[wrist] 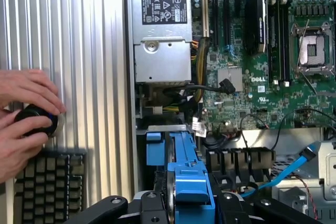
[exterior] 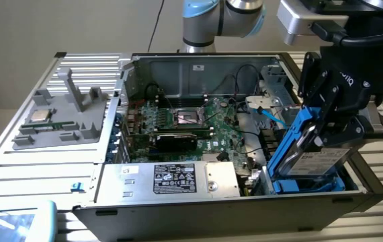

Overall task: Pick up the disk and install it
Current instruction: 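Insert the disk into the insertion slot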

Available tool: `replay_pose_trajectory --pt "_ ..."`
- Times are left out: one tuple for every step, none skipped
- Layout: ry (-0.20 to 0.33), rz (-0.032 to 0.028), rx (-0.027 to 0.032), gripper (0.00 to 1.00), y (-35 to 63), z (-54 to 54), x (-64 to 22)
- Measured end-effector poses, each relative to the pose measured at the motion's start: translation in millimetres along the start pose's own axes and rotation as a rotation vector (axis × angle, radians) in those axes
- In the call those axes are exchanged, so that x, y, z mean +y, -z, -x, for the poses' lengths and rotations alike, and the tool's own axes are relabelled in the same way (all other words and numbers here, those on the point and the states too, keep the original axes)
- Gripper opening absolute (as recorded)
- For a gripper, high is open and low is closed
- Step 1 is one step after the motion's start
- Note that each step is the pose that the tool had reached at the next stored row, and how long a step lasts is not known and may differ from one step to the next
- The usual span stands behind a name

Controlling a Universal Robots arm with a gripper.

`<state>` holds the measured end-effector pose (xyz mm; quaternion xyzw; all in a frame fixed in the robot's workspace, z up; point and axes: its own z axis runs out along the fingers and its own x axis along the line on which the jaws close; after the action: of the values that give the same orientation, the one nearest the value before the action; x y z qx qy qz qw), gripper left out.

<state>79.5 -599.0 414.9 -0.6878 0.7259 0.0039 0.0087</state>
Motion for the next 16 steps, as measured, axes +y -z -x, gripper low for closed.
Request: replay_pose_trajectory --pt "0.0 0.0 0.0001 0.37 -0.7 0.0 0.0" --pt "0.0 0.0 0.0001 0.37 -1.3 0.0 0.0" --pt "0.0 0.0 0.0 0.37 -2.2 0.0 0.0" --pt "0.0 0.0 0.0001 0.37 -2.9 -0.1 0.0" --pt "0.0 0.0 0.0 0.37 -3.5 0.0 0.0" --pt "0.0 0.0 0.0 0.37 -3.8 0.0 0.0" --pt "0.0 0.0 -0.0001 0.37 -4.2 -0.1 0.0" --pt "0.0 0.0 0.0001 0.37 -4.4 -0.1 0.0" --pt "0.0 0.0 0.0001 0.37 -4.5 -0.1 0.0" --pt "0.0 0.0 0.0002 0.37 -4.7 -0.1 0.0" --pt "0.0 -0.0001 0.0001 0.37 -4.8 -0.1 0.0" --pt "0.0 0.0 0.0002 0.39 -4.8 -0.1 0.0" --pt "0.0 0.0 0.0 0.45 -4.9 -0.1 0.0" --pt "0.0 0.0 0.0001 0.45 -4.9 -0.1 0.0" --pt "0.0 0.0001 0.0001 0.45 -5.0 -0.1 0.0" --pt "0.0 0.0 0.0002 0.52 -5.0 -0.1 0.0"
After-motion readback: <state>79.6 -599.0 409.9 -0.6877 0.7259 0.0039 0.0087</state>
